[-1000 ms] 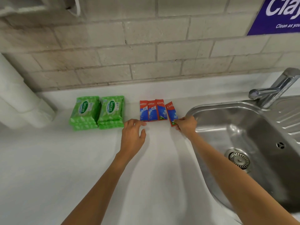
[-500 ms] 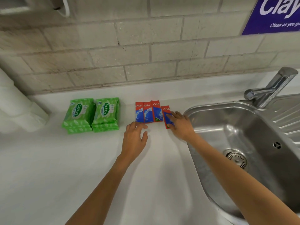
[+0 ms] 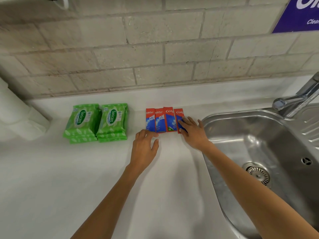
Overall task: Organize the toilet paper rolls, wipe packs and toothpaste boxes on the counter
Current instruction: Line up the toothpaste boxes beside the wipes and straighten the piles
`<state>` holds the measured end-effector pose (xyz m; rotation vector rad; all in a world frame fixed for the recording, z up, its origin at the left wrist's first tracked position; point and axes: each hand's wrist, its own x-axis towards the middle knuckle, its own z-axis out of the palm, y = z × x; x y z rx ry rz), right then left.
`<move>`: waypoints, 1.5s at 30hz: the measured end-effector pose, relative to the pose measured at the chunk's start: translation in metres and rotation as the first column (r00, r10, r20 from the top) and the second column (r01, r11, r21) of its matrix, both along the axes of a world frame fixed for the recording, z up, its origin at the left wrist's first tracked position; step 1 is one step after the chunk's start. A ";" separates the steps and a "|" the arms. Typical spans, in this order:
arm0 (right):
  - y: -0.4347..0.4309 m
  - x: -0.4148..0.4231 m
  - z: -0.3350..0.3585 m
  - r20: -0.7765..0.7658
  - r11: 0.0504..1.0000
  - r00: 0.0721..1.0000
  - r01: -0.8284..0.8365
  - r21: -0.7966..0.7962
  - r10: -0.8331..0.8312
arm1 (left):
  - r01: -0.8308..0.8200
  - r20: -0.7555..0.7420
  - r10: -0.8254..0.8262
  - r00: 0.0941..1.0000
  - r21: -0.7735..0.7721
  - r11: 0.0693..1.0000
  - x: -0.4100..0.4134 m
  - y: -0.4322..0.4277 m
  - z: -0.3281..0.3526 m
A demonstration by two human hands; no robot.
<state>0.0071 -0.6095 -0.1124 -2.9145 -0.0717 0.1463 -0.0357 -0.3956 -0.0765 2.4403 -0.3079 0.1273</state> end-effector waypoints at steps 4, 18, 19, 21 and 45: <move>0.003 0.007 0.000 0.004 1.000 1.000 0.005 0.031 -0.006 | -0.005 -0.012 0.005 1.000 0.006 1.000 0.004 0.001 -0.003; 0.007 0.008 0.001 0.026 0.990 0.999 0.021 0.137 -0.025 | 0.011 -0.027 -0.010 1.000 0.027 1.000 0.011 -0.001 -0.009; 0.009 0.007 0.002 0.034 0.987 0.999 0.026 0.158 -0.032 | 0.010 -0.029 -0.009 1.000 0.023 1.000 0.012 -0.001 -0.009; 0.015 0.004 0.004 0.054 0.978 0.997 0.040 0.207 -0.052 | 0.010 -0.030 -0.010 0.999 0.019 1.000 0.014 -0.002 -0.010; 0.046 0.016 -0.010 0.060 0.994 0.998 0.029 0.109 -0.036 | 0.124 -0.027 -0.126 0.992 0.468 0.875 0.076 -0.022 -0.056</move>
